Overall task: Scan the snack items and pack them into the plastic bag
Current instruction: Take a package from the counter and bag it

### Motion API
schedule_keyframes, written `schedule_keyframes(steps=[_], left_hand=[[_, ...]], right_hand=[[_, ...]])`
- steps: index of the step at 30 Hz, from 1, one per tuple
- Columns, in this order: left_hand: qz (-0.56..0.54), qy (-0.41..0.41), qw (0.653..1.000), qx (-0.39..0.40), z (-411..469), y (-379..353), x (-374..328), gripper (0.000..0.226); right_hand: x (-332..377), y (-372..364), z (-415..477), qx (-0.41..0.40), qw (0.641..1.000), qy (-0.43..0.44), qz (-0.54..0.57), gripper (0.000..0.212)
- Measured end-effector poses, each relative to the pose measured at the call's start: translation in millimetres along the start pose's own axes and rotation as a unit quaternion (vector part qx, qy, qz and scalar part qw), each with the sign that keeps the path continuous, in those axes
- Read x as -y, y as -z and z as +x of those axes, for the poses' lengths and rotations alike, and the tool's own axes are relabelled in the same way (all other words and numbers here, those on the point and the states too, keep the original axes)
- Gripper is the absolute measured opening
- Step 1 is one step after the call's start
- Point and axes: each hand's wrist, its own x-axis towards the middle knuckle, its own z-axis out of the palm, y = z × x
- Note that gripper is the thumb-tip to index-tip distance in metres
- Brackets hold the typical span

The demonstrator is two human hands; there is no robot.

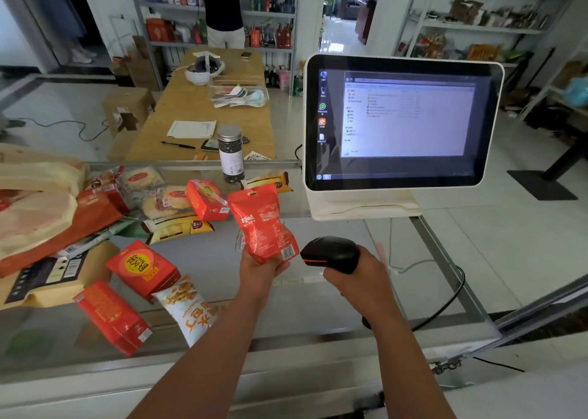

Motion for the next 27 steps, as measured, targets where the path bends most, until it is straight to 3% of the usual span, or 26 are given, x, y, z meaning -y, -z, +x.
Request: schedule_keyframes(steps=[10,27], left_hand=[[-0.013,0.007,1.0,-0.002,2.3,1.9,1.6,0.062],[-0.056,-0.007,0.998,-0.015,-4.3,2.2,0.4,0.053]], right_hand=[[-1.5,5.4,-2.8,0.01,1.0,-0.005,0.014,0.038],[4.9,10.7,-8.4,0.015,1.0,0.0,0.0,0.039]])
